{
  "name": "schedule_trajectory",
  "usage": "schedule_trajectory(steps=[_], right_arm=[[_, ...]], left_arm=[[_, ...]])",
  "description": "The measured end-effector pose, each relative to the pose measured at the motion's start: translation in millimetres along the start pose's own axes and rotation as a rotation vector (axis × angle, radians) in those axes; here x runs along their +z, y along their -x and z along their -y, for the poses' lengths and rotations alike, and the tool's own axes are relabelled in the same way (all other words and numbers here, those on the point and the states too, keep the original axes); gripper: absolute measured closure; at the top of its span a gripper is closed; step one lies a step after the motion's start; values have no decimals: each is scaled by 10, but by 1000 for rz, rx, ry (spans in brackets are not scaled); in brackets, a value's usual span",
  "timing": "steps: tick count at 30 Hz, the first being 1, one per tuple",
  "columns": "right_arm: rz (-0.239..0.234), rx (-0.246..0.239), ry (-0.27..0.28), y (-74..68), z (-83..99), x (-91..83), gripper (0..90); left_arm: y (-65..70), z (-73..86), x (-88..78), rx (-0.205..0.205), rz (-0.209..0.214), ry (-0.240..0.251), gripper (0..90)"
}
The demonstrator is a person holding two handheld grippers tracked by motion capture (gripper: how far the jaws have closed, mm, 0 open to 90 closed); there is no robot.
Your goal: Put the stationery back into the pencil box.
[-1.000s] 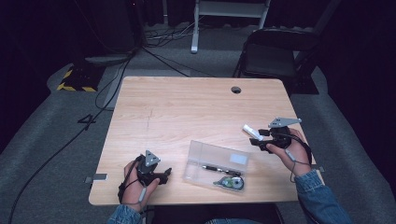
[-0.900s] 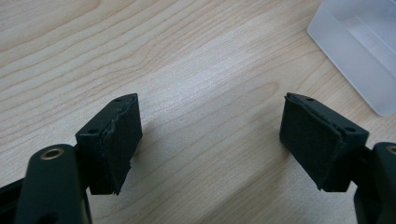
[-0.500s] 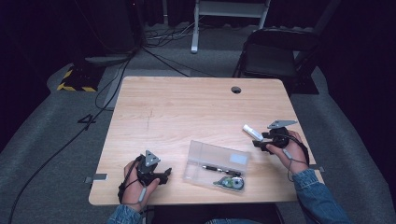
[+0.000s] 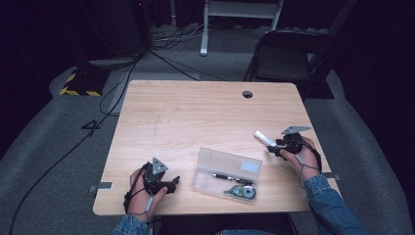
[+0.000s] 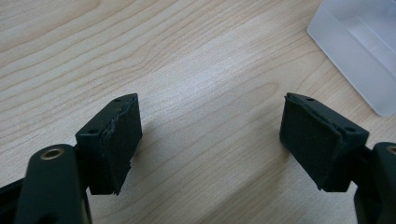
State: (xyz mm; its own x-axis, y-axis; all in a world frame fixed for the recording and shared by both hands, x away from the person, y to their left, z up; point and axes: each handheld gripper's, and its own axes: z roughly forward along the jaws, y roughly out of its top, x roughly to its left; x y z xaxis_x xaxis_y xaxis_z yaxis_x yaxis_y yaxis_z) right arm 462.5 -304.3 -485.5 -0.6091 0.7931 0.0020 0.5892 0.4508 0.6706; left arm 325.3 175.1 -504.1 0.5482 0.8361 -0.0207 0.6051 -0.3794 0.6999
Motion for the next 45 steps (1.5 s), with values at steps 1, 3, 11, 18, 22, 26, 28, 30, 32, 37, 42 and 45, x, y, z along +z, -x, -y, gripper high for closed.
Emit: schedule_trajectory(steps=[1, 3, 11, 18, 22, 26, 28, 30, 32, 37, 42, 45], right_arm=[[1, 0, 0, 6, -3, 10, 460], [-1, 2, 5, 13, -10, 28, 472], [-2, -17, 19, 11, -78, 85, 502], [-4, -57, 16, -5, -178, 149, 565], [-11, -72, -5, -6, -211, 188, 622], [-25, -87, -27, -5, -221, 204, 702], [-32, -90, -36, -9, -229, 202, 707], [-35, -97, -39, -11, -236, 202, 707], [-35, -92, -40, -18, -235, 201, 708], [-41, -84, -34, -27, -238, 185, 709], [-45, -71, -18, -34, -264, 112, 709], [-50, -70, -5, -42, -286, 58, 709]], left_arm=[[0, 0, 0, 0, -1, -1, 214], [1, 0, 0, -1, -1, 1, 214], [2, 1, -1, 1, -1, -1, 214], [7, 6, -2, 0, -3, 4, 214], [8, 20, -17, -2, -2, 4, 215], [2, 34, -29, -3, -3, 5, 215], [5, 42, -37, -7, -7, 4, 215], [4, 45, -42, -4, -8, 4, 215], [5, 47, -44, -6, -7, 2, 215], [6, 47, -44, -7, -7, 1, 215], [6, 47, -43, -6, -7, 3, 215], [6, 47, -43, -6, -7, 2, 215]])
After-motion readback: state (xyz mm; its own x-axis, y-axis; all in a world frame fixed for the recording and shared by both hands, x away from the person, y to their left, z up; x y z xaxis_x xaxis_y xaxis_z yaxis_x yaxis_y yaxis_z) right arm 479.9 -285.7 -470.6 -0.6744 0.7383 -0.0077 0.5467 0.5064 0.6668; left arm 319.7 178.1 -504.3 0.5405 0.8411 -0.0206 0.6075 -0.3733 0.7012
